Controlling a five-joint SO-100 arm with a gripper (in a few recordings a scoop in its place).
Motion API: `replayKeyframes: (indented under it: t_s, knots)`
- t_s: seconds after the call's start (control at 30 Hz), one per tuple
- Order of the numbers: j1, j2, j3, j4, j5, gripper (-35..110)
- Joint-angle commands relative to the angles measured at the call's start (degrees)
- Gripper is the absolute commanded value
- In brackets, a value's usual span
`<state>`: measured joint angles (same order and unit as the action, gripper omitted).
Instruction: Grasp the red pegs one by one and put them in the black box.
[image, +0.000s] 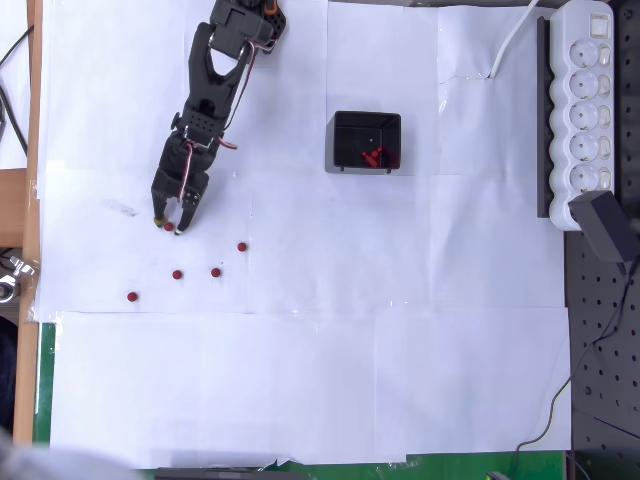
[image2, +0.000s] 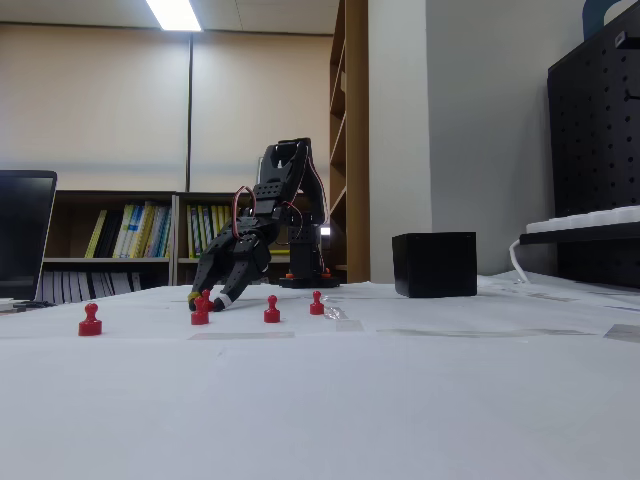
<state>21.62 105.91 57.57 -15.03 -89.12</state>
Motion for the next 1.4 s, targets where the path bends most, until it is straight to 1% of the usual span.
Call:
replayKeyframes:
  t_s: [0.0, 0.13, 0.27, 0.47, 0.53, 0.57, 0.6, 0.67, 0.7, 0.77, 0.83, 1.0, 1.07, 1.13, 1.17, 1.37]
  knots:
    - [1.1, 0.7, 2.0, -0.9, -0.4, 10]
    - [1.1, 0.7, 2.0, -0.7, -0.4, 8]
    - [1.1, 0.7, 2.0, -0.3, -0.5, 0]
    - [1.1, 0.4, 2.0, 1.2, -1.2, 0]
    - [1.1, -1.1, 2.4, 4.7, -2.1, 0]
    - [1.1, -3.1, 3.1, 9.5, -2.5, 0]
    - [1.1, -5.6, 5.0, 17.7, -3.1, 0]
    - [1.1, -11.1, 11.9, 39.9, -4.3, 0]
    - [0.8, -14.0, 14.9, 49.3, -4.8, 0]
    - [-0.6, -19.0, 20.0, 64.7, -5.7, 0]
    - [-2.9, -23.2, 24.6, 77.7, -7.5, 0]
    - [-12.7, -28.8, 38.0, 105.8, -10.6, 0]
    - [-18.5, -29.8, 44.9, 113.6, -14.8, 0]
    - [-25.8, -30.1, 50.7, 118.4, -20.2, 0]
    - [-29.6, -30.8, 52.2, 118.3, -23.4, 0]
    - [-51.4, -31.4, 54.0, 118.3, -34.4, 0]
